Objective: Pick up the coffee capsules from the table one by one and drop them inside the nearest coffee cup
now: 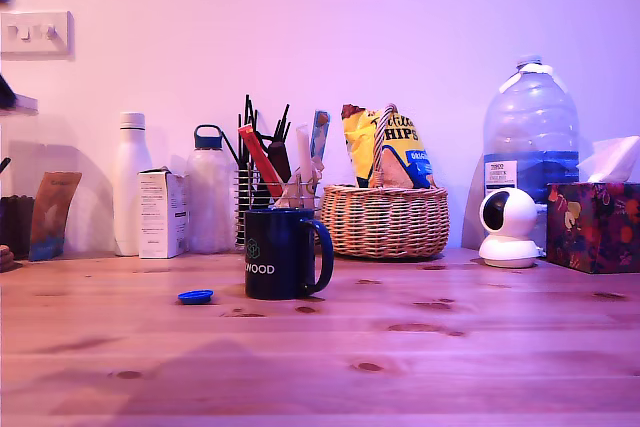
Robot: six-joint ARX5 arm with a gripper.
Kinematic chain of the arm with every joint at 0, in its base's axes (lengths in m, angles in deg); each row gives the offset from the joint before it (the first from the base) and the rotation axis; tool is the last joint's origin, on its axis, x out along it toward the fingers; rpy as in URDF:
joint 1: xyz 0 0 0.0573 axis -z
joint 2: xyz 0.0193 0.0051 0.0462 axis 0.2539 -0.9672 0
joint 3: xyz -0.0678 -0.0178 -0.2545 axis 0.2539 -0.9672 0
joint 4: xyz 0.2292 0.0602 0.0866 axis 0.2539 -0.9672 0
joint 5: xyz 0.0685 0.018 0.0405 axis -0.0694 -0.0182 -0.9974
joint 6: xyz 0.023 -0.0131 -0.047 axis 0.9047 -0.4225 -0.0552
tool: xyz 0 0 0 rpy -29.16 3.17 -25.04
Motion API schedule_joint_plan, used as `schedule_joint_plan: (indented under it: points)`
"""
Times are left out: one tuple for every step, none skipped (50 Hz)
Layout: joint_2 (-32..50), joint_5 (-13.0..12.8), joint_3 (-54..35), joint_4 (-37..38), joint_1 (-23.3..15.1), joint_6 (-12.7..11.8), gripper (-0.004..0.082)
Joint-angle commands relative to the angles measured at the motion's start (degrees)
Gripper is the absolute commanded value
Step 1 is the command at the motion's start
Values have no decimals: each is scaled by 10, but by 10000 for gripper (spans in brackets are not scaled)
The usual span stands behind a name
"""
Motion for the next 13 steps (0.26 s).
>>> schedule_joint_plan:
  points:
    - [28,1,-19,0,0,-14,-16]
    - [38,1,-22,-4,0,-14,-16]
    - [48,1,-25,-8,0,-14,-16]
    - [57,1,-27,-12,0,-18,-16]
    - [64,1,-29,-15,0,-18,-16]
    - [75,1,-31,-19,0,-18,-16]
    - [85,1,-33,-23,0,-18,-16]
    - [93,1,-34,-27,0,-18,-16]
    - [103,1,-36,-33,0,-18,-16]
    - [111,1,-37,-39,0,-18,-16]
    - [118,1,-38,-44,0,-18,-16]
    - [126,1,-39,-50,0,-18,-16]
    - [133,1,-39,-55,0,-18,-16]
